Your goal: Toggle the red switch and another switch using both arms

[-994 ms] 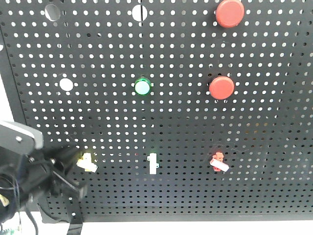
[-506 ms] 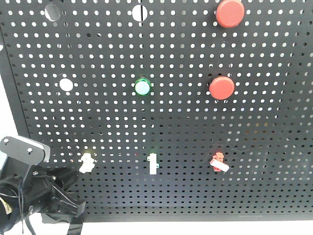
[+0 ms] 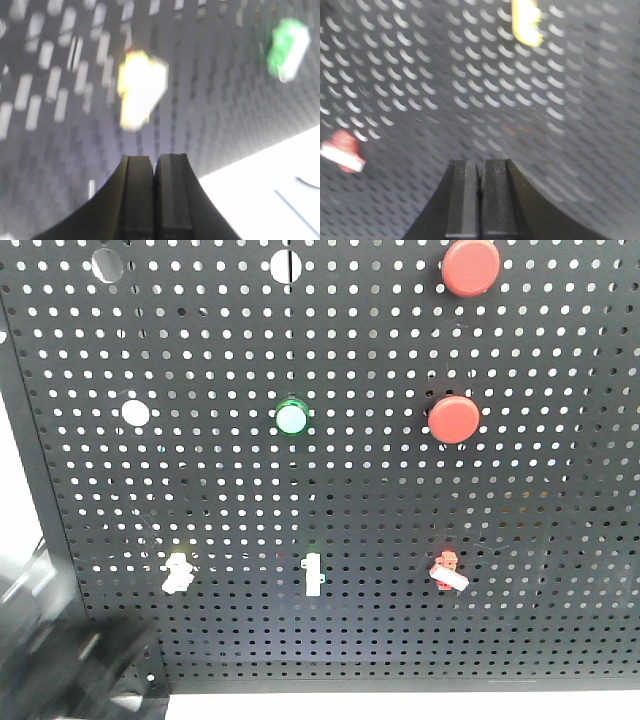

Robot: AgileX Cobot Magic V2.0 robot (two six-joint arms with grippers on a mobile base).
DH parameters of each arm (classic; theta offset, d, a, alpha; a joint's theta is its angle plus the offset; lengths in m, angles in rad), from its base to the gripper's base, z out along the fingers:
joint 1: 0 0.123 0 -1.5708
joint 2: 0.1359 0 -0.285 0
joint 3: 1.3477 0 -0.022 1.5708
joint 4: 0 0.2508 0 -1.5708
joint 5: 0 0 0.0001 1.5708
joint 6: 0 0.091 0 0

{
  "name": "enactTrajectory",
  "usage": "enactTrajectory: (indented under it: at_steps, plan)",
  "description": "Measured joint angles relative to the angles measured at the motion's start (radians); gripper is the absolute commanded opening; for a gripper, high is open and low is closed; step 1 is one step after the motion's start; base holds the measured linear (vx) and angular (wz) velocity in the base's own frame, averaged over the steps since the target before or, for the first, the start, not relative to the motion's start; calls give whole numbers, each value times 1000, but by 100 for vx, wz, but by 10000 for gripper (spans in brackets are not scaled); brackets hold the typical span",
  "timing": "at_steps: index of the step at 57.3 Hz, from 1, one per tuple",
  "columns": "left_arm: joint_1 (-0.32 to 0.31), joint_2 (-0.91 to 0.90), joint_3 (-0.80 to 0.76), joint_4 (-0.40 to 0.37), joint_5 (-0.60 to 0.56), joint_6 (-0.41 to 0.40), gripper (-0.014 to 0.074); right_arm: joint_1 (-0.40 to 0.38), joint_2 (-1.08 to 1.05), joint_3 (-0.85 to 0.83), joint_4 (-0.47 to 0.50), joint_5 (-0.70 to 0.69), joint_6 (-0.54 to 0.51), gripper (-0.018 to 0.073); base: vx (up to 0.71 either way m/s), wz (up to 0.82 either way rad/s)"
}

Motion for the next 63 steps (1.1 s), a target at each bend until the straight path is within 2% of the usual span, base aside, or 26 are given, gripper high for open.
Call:
enactTrajectory:
  at_steps: [9,14,23,39,47,51,56,63]
  plan:
    - [0,-84,64,0,-10,-5,2,0,129,0,-262,-173,247,-6,0,0]
    - [0,-113,78,0,-9,-6,2,0,212,-1,-357,-267,342,-6,0,0]
    - [0,-132,82,0,-10,-6,2,0,320,-49,-459,-355,387,-6,0,0]
    - [0,-132,84,0,-21,-6,2,6,460,-237,-592,-393,472,-6,0,0]
    - [0,-132,84,0,-27,-6,2,94,513,-293,-610,-350,465,-6,0,0]
    - [0,-132,84,0,-28,-6,2,160,539,-323,-596,-290,415,-6,0,0]
    - [0,-132,84,0,-28,-6,2,206,558,-351,-530,-222,336,-6,0,0]
    - [0,-132,84,0,-28,-6,2,217,567,-372,-448,-188,280,-6,0,0]
